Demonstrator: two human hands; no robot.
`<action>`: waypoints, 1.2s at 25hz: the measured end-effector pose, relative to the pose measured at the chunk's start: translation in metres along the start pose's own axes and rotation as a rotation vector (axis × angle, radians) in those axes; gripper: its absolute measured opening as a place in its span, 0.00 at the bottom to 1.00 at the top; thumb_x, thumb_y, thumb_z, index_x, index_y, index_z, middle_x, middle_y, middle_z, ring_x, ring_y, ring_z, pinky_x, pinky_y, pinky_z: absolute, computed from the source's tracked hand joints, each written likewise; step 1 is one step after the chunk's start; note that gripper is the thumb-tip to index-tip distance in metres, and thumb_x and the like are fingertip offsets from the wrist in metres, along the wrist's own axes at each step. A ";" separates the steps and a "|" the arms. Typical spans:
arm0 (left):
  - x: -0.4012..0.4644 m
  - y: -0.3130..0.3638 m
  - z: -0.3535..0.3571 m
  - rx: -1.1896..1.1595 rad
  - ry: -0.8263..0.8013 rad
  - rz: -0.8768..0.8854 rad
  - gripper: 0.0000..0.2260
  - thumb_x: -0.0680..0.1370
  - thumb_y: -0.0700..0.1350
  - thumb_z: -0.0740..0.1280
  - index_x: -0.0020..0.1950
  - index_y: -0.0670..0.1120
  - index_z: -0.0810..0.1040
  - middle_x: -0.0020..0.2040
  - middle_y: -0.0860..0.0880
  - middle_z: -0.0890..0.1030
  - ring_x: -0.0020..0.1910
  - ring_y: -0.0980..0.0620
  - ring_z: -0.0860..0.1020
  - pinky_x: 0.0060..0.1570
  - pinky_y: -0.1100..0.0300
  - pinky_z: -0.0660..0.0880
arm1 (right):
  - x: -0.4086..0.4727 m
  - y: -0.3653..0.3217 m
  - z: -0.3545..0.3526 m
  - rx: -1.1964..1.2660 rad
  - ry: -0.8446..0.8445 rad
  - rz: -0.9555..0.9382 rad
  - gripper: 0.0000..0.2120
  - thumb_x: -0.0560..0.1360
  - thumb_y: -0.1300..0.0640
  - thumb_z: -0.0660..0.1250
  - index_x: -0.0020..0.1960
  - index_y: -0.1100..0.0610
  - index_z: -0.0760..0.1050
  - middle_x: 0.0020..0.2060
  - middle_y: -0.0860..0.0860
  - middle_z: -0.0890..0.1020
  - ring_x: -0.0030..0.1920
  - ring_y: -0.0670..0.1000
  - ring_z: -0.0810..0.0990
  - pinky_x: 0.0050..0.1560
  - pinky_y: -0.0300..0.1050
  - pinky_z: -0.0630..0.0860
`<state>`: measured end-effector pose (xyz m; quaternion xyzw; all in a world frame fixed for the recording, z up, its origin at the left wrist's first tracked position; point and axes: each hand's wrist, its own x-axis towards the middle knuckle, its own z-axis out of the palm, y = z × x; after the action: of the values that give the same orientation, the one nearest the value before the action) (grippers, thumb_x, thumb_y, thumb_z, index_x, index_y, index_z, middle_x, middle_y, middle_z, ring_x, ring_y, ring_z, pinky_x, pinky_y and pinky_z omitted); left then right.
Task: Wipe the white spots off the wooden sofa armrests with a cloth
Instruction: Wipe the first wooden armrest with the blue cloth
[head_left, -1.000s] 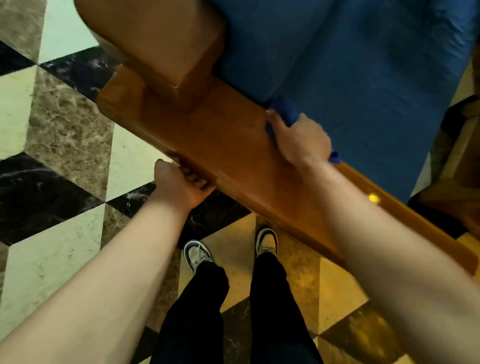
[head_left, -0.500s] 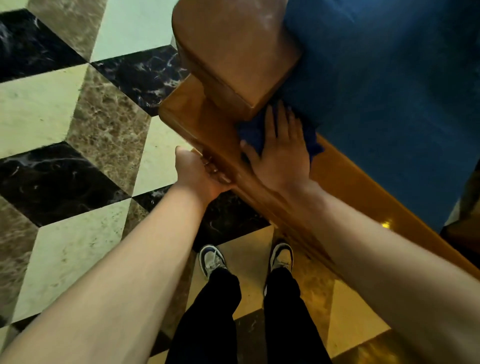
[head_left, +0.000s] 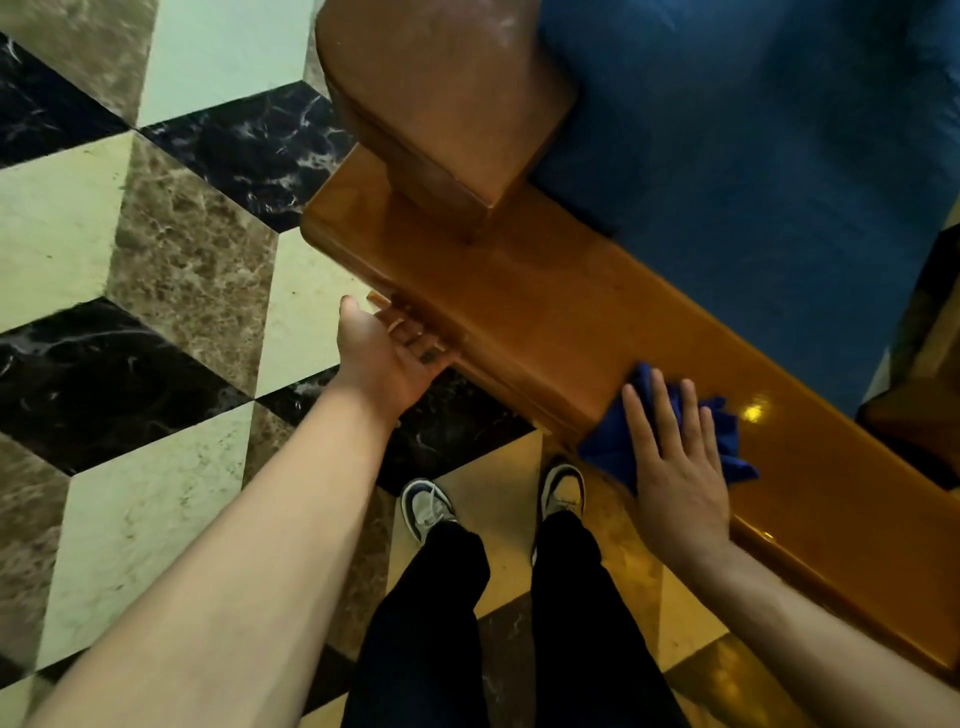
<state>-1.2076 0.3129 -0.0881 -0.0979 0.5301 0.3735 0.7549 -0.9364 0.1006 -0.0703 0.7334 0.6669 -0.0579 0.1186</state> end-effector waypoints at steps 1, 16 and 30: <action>0.000 0.000 0.000 0.015 0.003 -0.001 0.32 0.81 0.66 0.46 0.65 0.42 0.73 0.62 0.36 0.80 0.59 0.34 0.80 0.61 0.28 0.72 | 0.013 -0.012 -0.001 -0.012 0.022 -0.047 0.48 0.76 0.47 0.72 0.84 0.52 0.44 0.84 0.54 0.44 0.83 0.62 0.43 0.81 0.65 0.51; 0.012 0.061 -0.018 -0.133 -0.105 -0.108 0.41 0.76 0.75 0.46 0.56 0.40 0.77 0.58 0.35 0.79 0.56 0.35 0.79 0.72 0.34 0.63 | 0.305 -0.271 -0.100 0.136 0.086 -0.539 0.30 0.74 0.45 0.61 0.75 0.52 0.71 0.70 0.53 0.77 0.74 0.57 0.71 0.77 0.52 0.58; 0.052 0.213 0.025 0.333 0.021 -0.140 0.30 0.82 0.65 0.50 0.64 0.43 0.78 0.45 0.43 0.85 0.43 0.47 0.83 0.45 0.56 0.79 | 0.304 -0.319 -0.104 0.385 -0.052 -0.252 0.21 0.81 0.54 0.61 0.74 0.54 0.71 0.73 0.55 0.74 0.74 0.62 0.71 0.75 0.55 0.66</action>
<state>-1.3237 0.5000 -0.0705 -0.0124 0.5845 0.2259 0.7792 -1.2284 0.4460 -0.0745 0.6517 0.7266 -0.2173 -0.0145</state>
